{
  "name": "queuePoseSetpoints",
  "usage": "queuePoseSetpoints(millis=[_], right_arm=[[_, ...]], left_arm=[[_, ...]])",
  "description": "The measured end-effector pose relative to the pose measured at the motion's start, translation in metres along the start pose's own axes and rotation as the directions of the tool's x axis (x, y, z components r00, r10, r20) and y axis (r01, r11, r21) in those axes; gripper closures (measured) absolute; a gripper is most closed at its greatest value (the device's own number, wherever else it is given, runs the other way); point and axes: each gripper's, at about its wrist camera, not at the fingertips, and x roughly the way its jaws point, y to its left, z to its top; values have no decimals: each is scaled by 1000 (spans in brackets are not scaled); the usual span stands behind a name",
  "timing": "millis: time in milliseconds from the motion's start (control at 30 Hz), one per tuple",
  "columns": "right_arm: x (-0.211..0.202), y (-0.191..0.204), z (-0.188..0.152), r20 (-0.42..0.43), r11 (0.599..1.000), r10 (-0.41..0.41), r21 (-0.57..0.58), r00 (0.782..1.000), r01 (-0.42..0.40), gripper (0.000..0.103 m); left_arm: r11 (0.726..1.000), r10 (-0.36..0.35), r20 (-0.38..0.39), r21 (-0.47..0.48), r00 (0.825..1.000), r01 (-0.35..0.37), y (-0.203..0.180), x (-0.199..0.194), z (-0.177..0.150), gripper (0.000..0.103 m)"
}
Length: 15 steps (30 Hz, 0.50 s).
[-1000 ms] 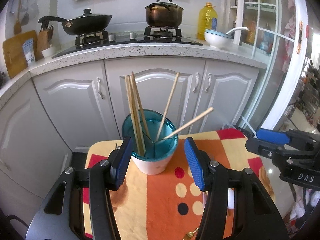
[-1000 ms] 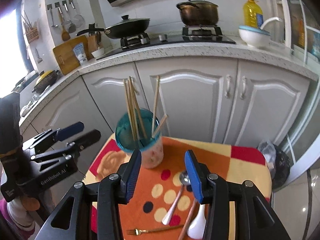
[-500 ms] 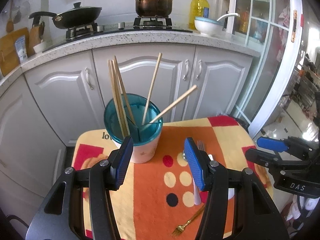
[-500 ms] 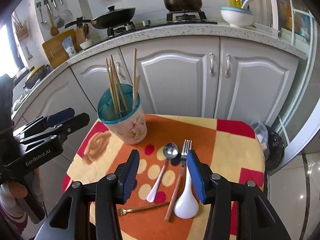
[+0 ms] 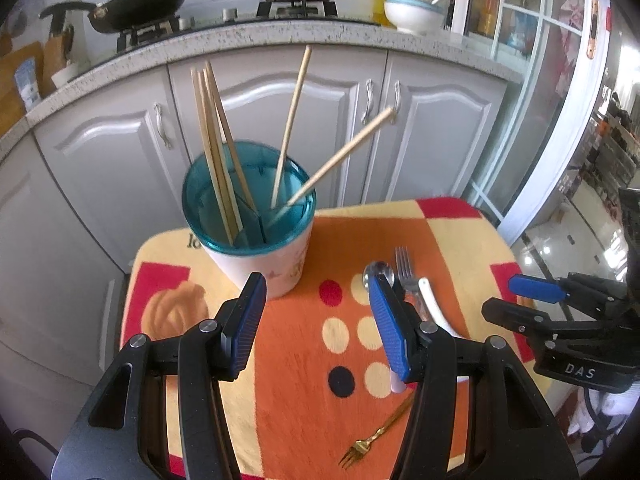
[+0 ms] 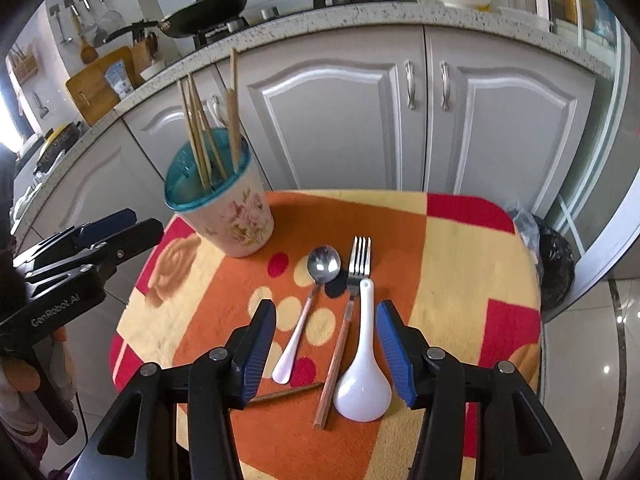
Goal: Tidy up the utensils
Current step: 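Withdraw both open grippers back over the spoons and forks, then grasp the white ceramic spoon handle with the right gripper while the left gripper grasps the steel spoon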
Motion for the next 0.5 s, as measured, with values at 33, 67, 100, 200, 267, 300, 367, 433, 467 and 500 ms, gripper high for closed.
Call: queuePoseSetpoints(millis=[33, 67, 100, 200, 267, 300, 367, 433, 467, 500], right_arm=[[3, -2, -1, -7, 1000, 0, 5, 1000, 0, 53], [8, -4, -3, -19, 1000, 0, 11, 1000, 0, 52], [12, -6, -5, -30, 1000, 0, 17, 1000, 1, 52], [26, -14, -11, -65, 999, -4, 35, 998, 6, 52], [37, -19, -14, -88, 999, -1, 47, 996, 5, 52], [43, -21, -16, -101, 999, -1, 50, 995, 7, 52], [54, -24, -17, -122, 998, -3, 54, 993, 10, 52], [65, -28, -18, -142, 998, -2, 61, 990, 10, 52], [68, -29, -18, -148, 998, 1, 66, 989, 9, 52], [72, -30, -18, -153, 997, 5, 71, 988, 6, 52]], left_arm=[[1000, -2, -10, -1, 1000, 2, 1, 3, -2, 50], [1000, -5, -21, -3, 1000, 5, 2, 6, -4, 50], [1000, -6, -32, -5, 999, 6, 3, 10, -7, 50], [1000, -24, -71, -14, 997, 23, 5, 23, -16, 50], [999, -38, -102, -25, 994, 36, 6, 32, -21, 50], [998, -49, -118, -32, 992, 45, 6, 37, -25, 50], [997, -72, -146, -44, 987, 67, 6, 46, -30, 50], [996, -86, -172, -49, 981, 79, 5, 54, -34, 50], [995, -96, -182, -51, 978, 89, 3, 58, -36, 50], [994, -102, -188, -51, 977, 94, 2, 61, -37, 50]])
